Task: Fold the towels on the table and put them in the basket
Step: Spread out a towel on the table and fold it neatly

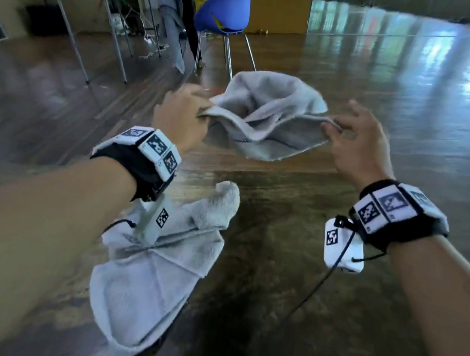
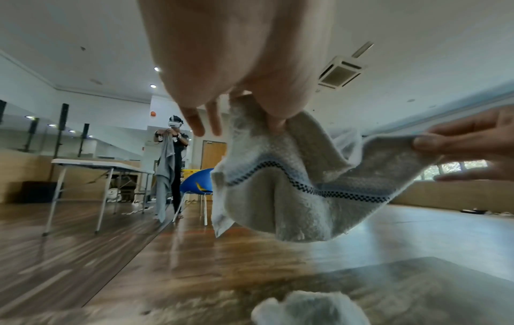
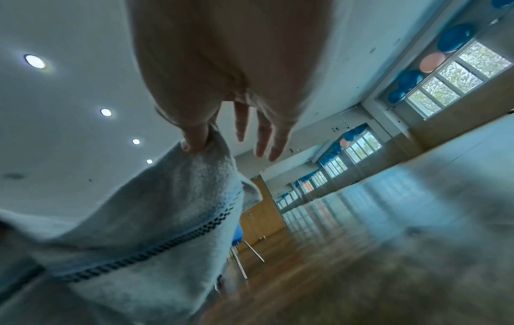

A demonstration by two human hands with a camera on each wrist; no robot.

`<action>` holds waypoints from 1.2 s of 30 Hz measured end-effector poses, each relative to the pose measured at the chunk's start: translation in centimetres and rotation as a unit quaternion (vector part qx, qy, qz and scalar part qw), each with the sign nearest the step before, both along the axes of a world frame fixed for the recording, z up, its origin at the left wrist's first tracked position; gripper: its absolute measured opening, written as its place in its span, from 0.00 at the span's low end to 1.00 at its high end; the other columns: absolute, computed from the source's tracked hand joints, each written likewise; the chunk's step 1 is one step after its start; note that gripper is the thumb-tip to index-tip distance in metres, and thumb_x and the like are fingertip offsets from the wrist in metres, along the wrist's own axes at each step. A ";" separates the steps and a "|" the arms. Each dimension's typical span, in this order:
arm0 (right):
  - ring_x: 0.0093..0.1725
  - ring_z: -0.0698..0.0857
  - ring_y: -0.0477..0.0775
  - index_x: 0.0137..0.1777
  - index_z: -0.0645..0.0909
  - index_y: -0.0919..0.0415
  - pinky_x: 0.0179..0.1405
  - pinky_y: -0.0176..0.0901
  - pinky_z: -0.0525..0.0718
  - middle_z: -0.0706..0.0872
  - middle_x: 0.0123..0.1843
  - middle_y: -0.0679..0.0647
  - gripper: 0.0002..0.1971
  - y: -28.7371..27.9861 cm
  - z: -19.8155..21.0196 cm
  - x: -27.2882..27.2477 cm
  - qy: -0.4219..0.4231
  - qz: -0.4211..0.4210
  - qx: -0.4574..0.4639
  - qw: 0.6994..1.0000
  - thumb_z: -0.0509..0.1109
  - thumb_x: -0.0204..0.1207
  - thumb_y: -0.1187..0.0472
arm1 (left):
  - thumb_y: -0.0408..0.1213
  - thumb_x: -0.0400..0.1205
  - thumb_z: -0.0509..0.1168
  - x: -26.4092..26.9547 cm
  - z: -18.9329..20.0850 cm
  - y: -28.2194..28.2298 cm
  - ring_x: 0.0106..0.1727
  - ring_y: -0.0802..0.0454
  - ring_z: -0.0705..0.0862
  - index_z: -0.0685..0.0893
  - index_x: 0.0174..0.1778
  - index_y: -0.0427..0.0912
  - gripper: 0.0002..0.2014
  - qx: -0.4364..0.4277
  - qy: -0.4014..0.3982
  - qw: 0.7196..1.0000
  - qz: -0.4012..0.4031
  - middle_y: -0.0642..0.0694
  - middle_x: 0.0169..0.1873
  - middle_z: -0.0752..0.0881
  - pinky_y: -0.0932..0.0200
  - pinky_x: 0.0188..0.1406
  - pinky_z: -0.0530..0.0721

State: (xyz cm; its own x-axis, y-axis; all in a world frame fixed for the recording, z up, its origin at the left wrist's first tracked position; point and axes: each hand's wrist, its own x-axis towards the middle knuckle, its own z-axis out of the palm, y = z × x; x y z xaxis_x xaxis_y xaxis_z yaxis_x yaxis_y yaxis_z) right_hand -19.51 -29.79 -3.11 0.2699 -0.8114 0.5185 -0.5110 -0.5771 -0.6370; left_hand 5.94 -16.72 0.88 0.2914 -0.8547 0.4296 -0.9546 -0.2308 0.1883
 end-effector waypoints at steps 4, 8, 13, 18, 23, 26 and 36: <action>0.56 0.89 0.59 0.53 0.93 0.48 0.53 0.41 0.79 0.91 0.46 0.54 0.08 -0.2 -3.6 -0.6 -0.013 -0.035 0.084 0.996 0.74 0.80 0.50 | 0.27 0.82 0.59 1.3 -3.2 1.9 0.39 0.37 0.82 0.91 0.47 0.37 0.13 0.019 0.043 0.998 0.036 0.32 0.39 0.86 0.51 0.35 0.75; 0.48 0.92 0.58 0.40 0.91 0.46 0.53 0.53 0.89 0.92 0.35 0.47 0.09 0.0 -4.8 -0.2 -0.042 -0.006 0.139 0.989 0.73 0.80 0.52 | 0.32 0.85 0.58 0.6 -4.9 3.2 0.33 0.37 0.89 0.91 0.50 0.44 0.15 0.053 0.112 0.988 0.093 0.39 0.38 0.90 0.44 0.37 0.88; 0.37 0.94 0.47 0.47 0.93 0.45 0.38 0.44 0.93 0.94 0.42 0.45 0.06 -0.3 -3.8 0.7 -0.183 0.043 0.156 0.970 0.76 0.80 0.57 | 0.30 0.84 0.60 0.8 -3.6 2.2 0.41 0.36 0.91 0.88 0.47 0.39 0.10 -0.028 0.231 0.969 0.082 0.32 0.45 0.90 0.40 0.40 0.90; 0.55 0.92 0.47 0.55 0.91 0.38 0.59 0.53 0.90 0.94 0.53 0.44 0.07 -1.6 -3.5 0.2 -0.210 0.075 0.138 0.965 0.76 0.79 0.51 | 0.29 0.84 0.60 0.2 -3.2 2.0 0.46 0.39 0.87 0.89 0.50 0.38 0.11 -0.113 0.273 0.954 0.057 0.36 0.48 0.90 0.53 0.42 0.85; 0.51 0.92 0.50 0.52 0.92 0.40 0.60 0.56 0.89 0.92 0.42 0.37 0.06 -1.2 -4.9 -1.6 -0.077 0.016 0.102 0.992 0.75 0.80 0.52 | 0.30 0.87 0.61 -0.3 -5.3 3.4 0.32 0.41 0.78 0.91 0.55 0.36 0.12 0.039 0.184 0.981 0.043 0.36 0.38 0.87 0.54 0.30 0.73; 0.50 0.90 0.52 0.53 0.84 0.26 0.54 0.53 0.89 0.87 0.35 0.27 0.12 0.7 -4.9 -3.1 -0.030 -0.022 0.034 0.999 0.73 0.80 0.50 | 0.37 0.87 0.65 -0.7 -6.9 4.8 0.23 0.54 0.67 0.92 0.54 0.36 0.12 0.025 0.184 0.983 0.002 0.44 0.25 0.79 0.67 0.21 0.63; 0.53 0.85 0.53 0.54 0.90 0.60 0.59 0.44 0.79 0.88 0.52 0.51 0.06 6.4 -4.1 -11.5 0.061 0.024 0.009 0.998 0.74 0.80 0.63 | 0.28 0.82 0.68 -4.3 -6.1 9.7 0.40 0.47 0.88 0.92 0.54 0.35 0.09 0.023 0.171 0.982 -0.074 0.39 0.44 0.93 0.59 0.42 0.82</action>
State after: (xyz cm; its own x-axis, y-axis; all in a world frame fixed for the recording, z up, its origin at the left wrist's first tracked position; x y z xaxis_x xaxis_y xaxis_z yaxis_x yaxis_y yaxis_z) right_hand -31.05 -23.40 -7.25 0.3680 -0.8048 0.4657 -0.5574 -0.5918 -0.5822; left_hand 1.63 -6.99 -5.23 0.2835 -0.9146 0.2882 -0.8611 -0.1104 0.4964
